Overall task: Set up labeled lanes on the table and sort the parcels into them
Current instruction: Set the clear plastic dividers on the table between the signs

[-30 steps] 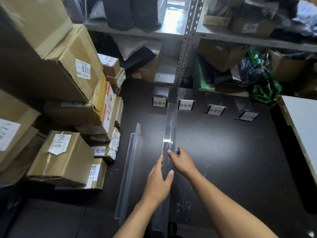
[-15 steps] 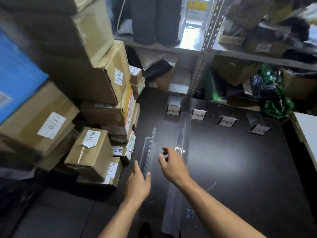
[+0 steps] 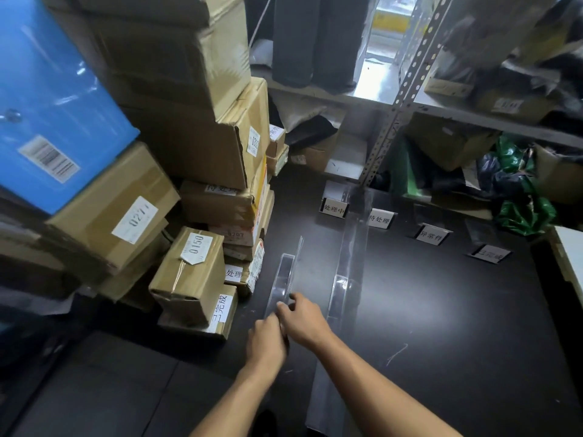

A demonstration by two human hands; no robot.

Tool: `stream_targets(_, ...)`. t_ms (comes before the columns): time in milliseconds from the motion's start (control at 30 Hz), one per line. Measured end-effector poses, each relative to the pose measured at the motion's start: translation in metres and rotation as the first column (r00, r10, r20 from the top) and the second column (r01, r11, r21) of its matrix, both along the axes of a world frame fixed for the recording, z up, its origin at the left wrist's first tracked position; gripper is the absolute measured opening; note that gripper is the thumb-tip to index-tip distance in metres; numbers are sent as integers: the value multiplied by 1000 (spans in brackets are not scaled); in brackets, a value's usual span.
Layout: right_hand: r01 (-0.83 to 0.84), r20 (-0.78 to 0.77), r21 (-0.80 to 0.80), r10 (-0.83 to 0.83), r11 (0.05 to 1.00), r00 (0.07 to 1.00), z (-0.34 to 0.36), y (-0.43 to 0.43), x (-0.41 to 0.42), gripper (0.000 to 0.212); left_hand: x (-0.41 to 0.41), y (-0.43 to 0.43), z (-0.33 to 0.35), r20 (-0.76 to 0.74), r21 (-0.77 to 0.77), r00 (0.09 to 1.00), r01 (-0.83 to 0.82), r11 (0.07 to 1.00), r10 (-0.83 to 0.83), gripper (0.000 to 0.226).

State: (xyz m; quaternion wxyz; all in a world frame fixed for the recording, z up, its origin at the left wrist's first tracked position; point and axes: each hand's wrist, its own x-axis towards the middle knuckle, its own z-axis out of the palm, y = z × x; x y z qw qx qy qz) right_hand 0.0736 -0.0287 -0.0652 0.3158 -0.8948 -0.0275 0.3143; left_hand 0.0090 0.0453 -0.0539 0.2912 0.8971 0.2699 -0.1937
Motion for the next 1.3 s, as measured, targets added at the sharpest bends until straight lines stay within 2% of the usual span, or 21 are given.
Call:
stream_targets(167, 65, 37, 63, -67, 996, 997, 9, -5, 3, 48, 2, 8, 14, 86, 117, 996, -34, 993, 24, 30)
stream_targets(300, 74, 47, 51, -77, 996, 996, 14, -6, 4, 42, 4, 18, 39, 149, 184, 989, -23, 983, -5, 27)
stream_targets(433, 161, 106, 107, -172, 981, 979, 24, -1, 3, 32, 4, 21, 72, 211, 234, 976, 4, 972, -55, 24)
stream_targets(533, 226, 196, 198, -264, 954, 944, 41, -1, 4, 32, 5, 16, 98, 259, 261, 961, 30, 965, -100, 23)
stream_targets(633, 236, 239, 356, -333, 904, 912, 67, -7, 6, 30, 9, 7, 120, 318, 246, 938, 60, 967, -139, 22)
stream_targets(700, 246, 226, 440, -371, 864, 901, 87, -14, 10, 40, 14, -4, 135, 363, 225, 918, 80, 971, -160, 23)
stream_targets(800, 271, 203, 556, -445, 785, 872, 109, -32, 25, 55, 26, -29, 156, 428, 160, 881, 146, 976, -202, 31)
stream_targets(867, 290, 230, 574, -491, 765, 841, 123, -56, 38, 66, 38, -52, 164, 487, 100, 839, 223, 970, -243, 34)
stream_targets(933, 335, 219, 599, -551, 727, 805, 134, -87, 51, 75, 54, -78, 168, 566, -8, 783, 318, 948, -258, 39)
stream_targets(1000, 377, 142, 641, -586, 668, 797, 138, -125, 66, 69, 73, -107, 167, 581, -176, 777, 411, 894, -243, 43)
stream_targets(1067, 410, 86, 640, -591, 650, 802, 134, -164, 84, 59, 94, -137, 155, 504, -350, 819, 484, 802, -274, 47)
stream_targets(1133, 477, 61, 564, -610, 674, 790, 122, -197, 102, 59, 114, -167, 135, 426, -435, 843, 509, 743, -328, 55)
stream_targets(1233, 527, 38, 438, -600, 728, 799, 91, -231, 125, 43, 138, -205, 98, 325, -494, 877, 477, 727, -355, 61)
stream_targets(1300, 529, -1, 351, -565, 772, 825, 62, -245, 139, 50, 151, -225, 75, 256, -496, 899, 437, 750, -355, 58)
